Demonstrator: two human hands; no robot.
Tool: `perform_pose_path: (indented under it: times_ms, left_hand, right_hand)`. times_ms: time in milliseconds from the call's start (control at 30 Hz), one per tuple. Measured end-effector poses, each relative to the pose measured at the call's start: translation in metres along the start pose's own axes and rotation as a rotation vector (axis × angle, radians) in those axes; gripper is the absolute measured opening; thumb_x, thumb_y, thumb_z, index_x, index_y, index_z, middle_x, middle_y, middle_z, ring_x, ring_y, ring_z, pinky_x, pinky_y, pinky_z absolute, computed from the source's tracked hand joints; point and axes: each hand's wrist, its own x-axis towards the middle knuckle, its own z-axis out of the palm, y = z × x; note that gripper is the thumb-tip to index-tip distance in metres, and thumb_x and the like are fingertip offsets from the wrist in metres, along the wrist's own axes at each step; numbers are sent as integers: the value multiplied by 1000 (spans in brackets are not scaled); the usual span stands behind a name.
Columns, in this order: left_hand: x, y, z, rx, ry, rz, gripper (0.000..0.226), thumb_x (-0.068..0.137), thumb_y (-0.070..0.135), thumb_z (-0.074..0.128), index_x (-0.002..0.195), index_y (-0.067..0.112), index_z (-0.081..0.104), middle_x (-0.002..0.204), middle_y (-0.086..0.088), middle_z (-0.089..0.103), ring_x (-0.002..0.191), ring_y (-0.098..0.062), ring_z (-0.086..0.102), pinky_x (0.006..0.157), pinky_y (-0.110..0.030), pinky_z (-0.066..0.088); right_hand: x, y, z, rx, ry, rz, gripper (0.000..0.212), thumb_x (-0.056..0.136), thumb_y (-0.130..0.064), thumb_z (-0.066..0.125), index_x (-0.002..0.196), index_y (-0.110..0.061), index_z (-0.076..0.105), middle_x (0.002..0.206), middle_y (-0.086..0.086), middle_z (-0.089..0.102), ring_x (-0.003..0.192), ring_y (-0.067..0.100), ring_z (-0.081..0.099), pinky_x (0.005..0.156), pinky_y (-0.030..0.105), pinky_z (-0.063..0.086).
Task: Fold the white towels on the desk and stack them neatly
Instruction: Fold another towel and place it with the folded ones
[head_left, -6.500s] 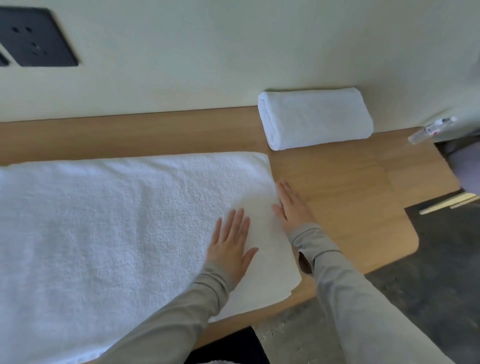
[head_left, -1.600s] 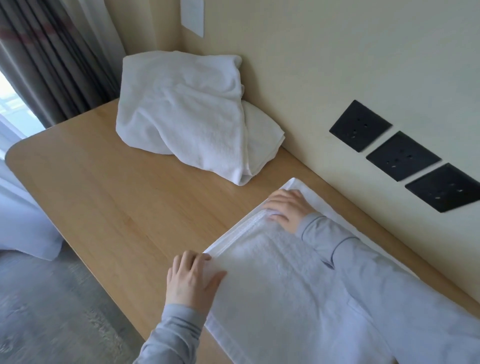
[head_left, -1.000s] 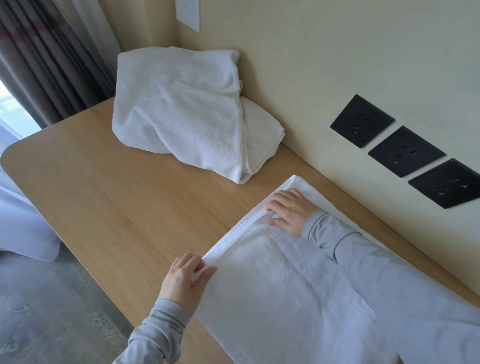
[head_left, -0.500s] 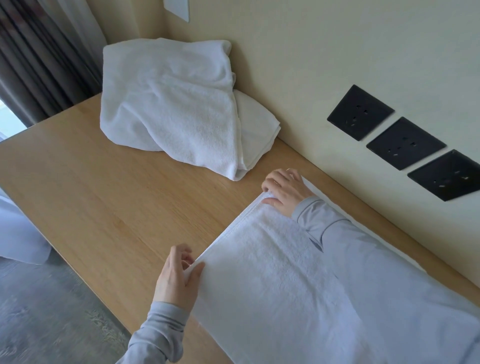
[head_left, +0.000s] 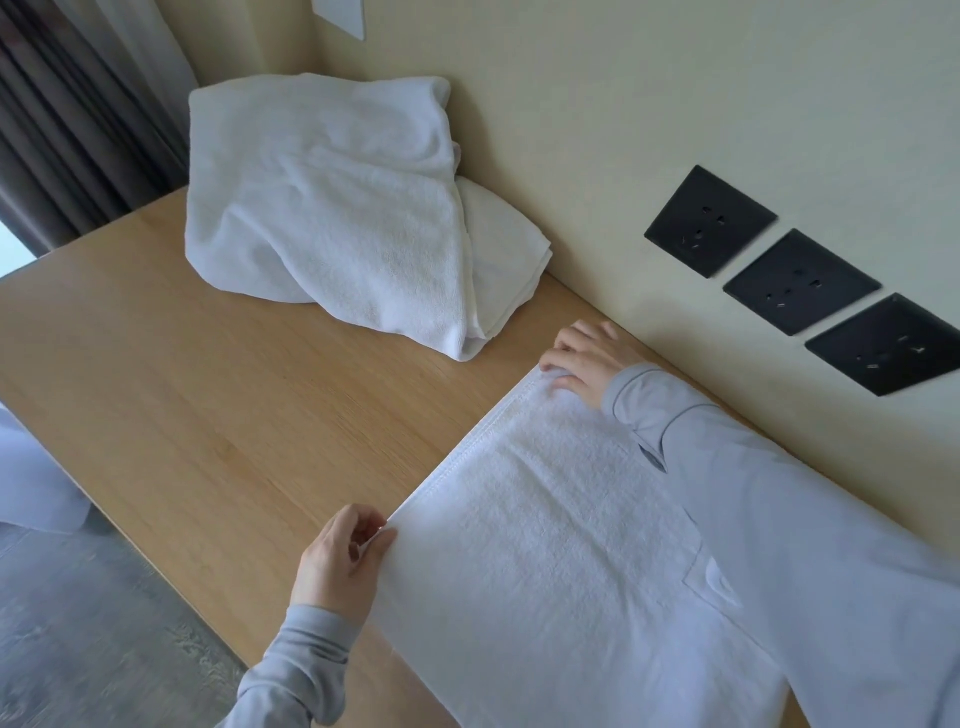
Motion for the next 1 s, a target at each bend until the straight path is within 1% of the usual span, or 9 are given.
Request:
perform_pose_path:
  times_ms: [300, 400, 500, 600, 667, 700, 800, 900, 1000]
  left_hand:
    - [-1, -5, 2, 72, 17, 94, 15, 80, 3, 67, 79, 16, 59, 72, 6, 59, 64, -14, 52, 62, -13, 38]
    - [-3, 1, 0, 146, 78, 268, 10, 86, 12, 53, 87, 6, 61, 75, -1, 57, 68, -12, 49, 64, -28, 44]
    - [-10, 21, 10, 360, 172, 398, 34, 83, 18, 39, 110, 6, 57, 100, -17, 62, 85, -36, 59, 76, -41, 48]
    - [-20, 49, 34, 508, 36, 545, 48, 90, 32, 37, 124, 4, 58, 128, -17, 57, 117, -36, 55, 96, -44, 39]
    - [-21, 52, 42, 624, -117, 571, 60, 95, 44, 24, 131, 4, 51, 139, -13, 48, 128, -30, 46, 106, -41, 26]
    - [-20, 48, 43, 668, -158, 559, 65, 95, 48, 17, 134, 5, 48, 142, -12, 44, 131, -27, 42, 109, -40, 21]
    - [-18, 34, 44, 709, -174, 549, 68, 94, 53, 15, 141, 9, 35, 148, -9, 33, 137, -23, 31, 111, -40, 17]
    - [-18, 33, 47, 699, -167, 544, 67, 94, 53, 18, 143, 10, 31, 150, -8, 29, 138, -25, 30, 112, -40, 18]
    - [-18, 34, 48, 700, -155, 528, 68, 94, 53, 17, 144, 10, 31, 151, -8, 28, 138, -26, 31, 113, -39, 15]
  right_hand:
    - [23, -5, -13, 46, -114, 107, 8, 91, -29, 53, 94, -23, 56, 109, -5, 47, 107, 16, 38, 84, 34, 24]
    - [16, -14, -5, 17, -59, 232, 18, 92, -28, 52, 109, -21, 52, 121, -4, 47, 114, 16, 37, 89, 36, 28]
    - [4, -45, 3, 65, 167, 321, 46, 82, -1, 55, 126, -14, 48, 137, 2, 43, 130, 19, 37, 102, 47, 26]
    - [-16, -97, 20, 230, 415, 91, 43, 76, 3, 56, 118, -3, 60, 130, 11, 56, 126, 26, 49, 102, 50, 35]
    - [-38, -123, 38, 273, 318, -146, 39, 87, -12, 47, 125, -6, 57, 135, 8, 54, 130, 23, 46, 107, 45, 30]
    - [-47, -120, 43, 273, 241, -168, 42, 91, -20, 41, 130, -8, 53, 139, 6, 51, 133, 21, 43, 109, 44, 27]
    - [-57, -56, 49, 184, 130, 113, 50, 95, -32, 33, 143, -16, 36, 150, 2, 35, 140, 20, 30, 112, 49, 26]
    - [-67, 12, 46, 175, -141, 509, 50, 100, -37, 19, 149, -28, 10, 158, -4, 13, 146, 13, 3, 118, 44, 2]
    - [-70, 1, 37, 98, -74, 555, 54, 99, -39, 15, 150, -22, 6, 159, 1, 3, 146, 17, -3, 117, 47, -2]
